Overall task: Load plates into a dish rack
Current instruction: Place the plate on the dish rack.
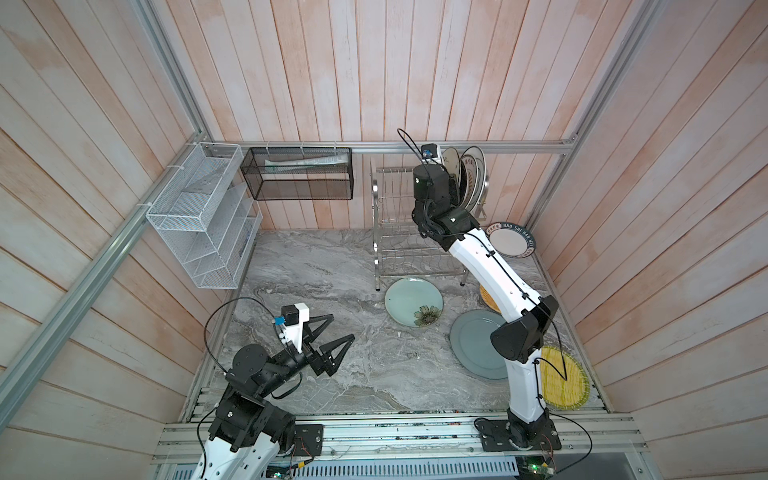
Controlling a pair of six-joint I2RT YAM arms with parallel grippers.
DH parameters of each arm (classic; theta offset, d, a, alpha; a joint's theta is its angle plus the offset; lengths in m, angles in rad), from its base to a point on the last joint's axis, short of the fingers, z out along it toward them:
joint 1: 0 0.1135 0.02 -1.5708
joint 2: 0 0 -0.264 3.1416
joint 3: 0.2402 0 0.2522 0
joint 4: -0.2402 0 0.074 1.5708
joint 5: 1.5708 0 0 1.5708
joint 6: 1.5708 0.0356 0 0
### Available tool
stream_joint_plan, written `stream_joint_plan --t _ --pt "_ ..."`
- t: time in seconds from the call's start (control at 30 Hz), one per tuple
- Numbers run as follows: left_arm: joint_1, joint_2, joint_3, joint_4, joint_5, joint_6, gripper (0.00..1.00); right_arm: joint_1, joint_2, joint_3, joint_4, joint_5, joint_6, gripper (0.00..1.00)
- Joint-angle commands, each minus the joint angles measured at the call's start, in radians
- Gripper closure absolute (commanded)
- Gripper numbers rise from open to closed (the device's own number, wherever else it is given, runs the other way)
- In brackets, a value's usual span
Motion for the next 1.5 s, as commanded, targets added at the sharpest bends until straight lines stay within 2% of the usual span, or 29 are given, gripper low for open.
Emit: stream_joint_plan --t 0.0,0.23,0.7,0.77,0.9,1.13,1.47 --pt "0.004 0.001 -0.008 0.007 0.019 0.003 0.0 0.016 -0.039 -0.04 -0.05 0.003 0.029 0.99" --pt "0.005 0.0 -0.01 0.007 0.018 0.002 0.0 0.013 -0.048 -0.04 -0.042 0.003 0.014 0.9" --pt "0.006 0.01 -0.01 0.005 0.014 0.002 0.0 -0.011 -0.03 0.041 -0.112 -0.052 0.033 0.79" --pt "0.005 0.011 -0.01 0.004 0.013 0.002 0.0 -0.013 -0.032 0.042 -0.115 -0.053 0.033 0.73" --pt "0.005 0.013 -0.008 0.004 0.013 0.002 0.0 -0.013 -0.039 0.047 -0.121 -0.067 0.034 0.68" --pt "0.005 0.015 -0.008 0.001 0.008 0.002 0.0 -0.011 -0.054 0.075 -0.15 -0.097 0.051 0.63" --pt "0.006 0.074 0.02 -0.05 -0.042 -0.024 0.0 0.021 -0.198 0.041 -0.18 -0.228 0.133 0.42"
